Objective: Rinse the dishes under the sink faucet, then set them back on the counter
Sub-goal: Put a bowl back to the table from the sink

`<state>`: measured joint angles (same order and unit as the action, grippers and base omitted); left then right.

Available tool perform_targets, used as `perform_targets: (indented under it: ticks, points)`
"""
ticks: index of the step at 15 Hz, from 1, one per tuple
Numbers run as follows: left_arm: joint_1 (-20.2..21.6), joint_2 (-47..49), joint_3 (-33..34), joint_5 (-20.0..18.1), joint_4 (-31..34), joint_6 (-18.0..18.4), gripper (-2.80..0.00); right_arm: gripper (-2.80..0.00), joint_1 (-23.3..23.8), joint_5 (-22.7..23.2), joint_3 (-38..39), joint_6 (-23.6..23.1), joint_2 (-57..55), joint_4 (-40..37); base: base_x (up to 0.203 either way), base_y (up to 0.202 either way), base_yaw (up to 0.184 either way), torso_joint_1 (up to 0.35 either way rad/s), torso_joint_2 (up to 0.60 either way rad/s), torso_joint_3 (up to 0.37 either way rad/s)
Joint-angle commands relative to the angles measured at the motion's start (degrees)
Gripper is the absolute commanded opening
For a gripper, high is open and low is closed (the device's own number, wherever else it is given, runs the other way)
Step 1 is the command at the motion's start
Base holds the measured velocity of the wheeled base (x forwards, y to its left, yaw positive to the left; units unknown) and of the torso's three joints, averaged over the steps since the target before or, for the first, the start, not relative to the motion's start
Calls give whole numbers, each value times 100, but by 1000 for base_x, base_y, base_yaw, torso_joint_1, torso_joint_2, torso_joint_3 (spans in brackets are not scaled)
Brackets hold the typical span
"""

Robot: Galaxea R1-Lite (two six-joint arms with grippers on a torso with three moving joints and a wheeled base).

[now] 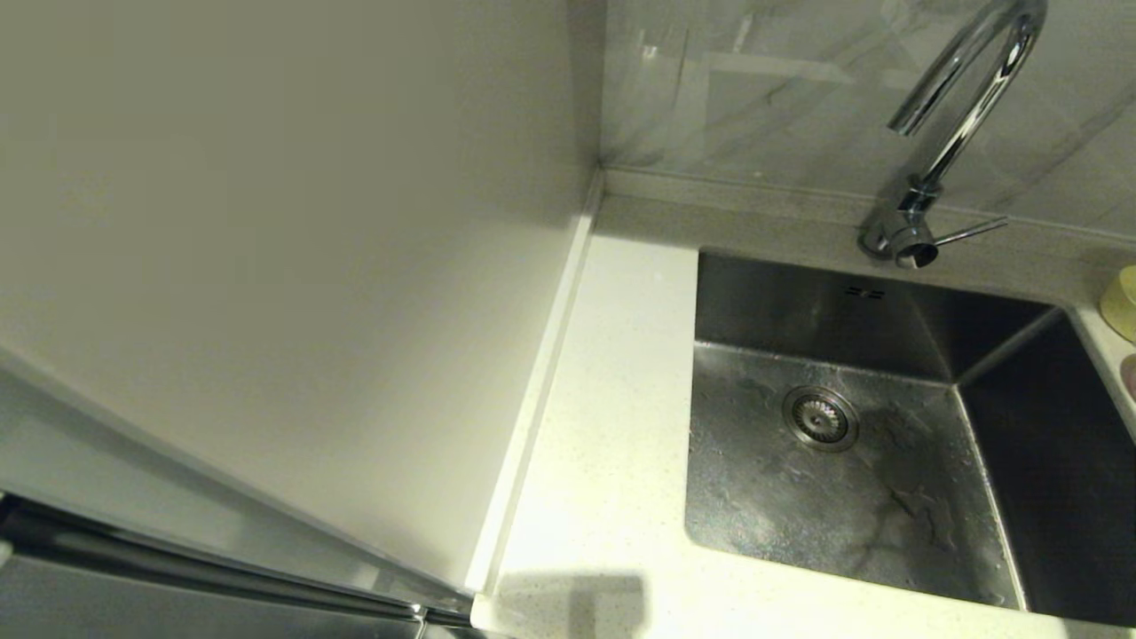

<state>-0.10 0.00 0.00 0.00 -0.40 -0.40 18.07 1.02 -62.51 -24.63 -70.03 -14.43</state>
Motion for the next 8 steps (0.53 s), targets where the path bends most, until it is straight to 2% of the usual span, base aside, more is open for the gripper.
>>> perform_targets:
  ticks: [1, 3, 5, 6, 8]
  points:
    - [1, 0, 18, 0, -4, -4, -280, -280, -215, -360, -31, -9, 117, 10, 0, 0, 0, 0, 0, 0]
    - [1, 0, 18, 0, -4, -4, -280, -280, -382, -717, -148, 93, 235, 19, 0, 0, 0, 0, 0, 0]
    - [1, 0, 18, 0, -4, -4, -280, -280, -531, -1089, -1, 396, 618, -2, 0, 0, 0, 0, 0, 0]
    - [1, 0, 18, 0, -4, -4, -280, -280, -635, -1335, 278, 632, 900, -10, 0, 0, 0, 0, 0, 0]
    - [1, 0, 18, 0, -4, -4, -280, -280, -943, -1545, 1217, 1108, 1489, -5, 0, 0, 0, 0, 0, 0]
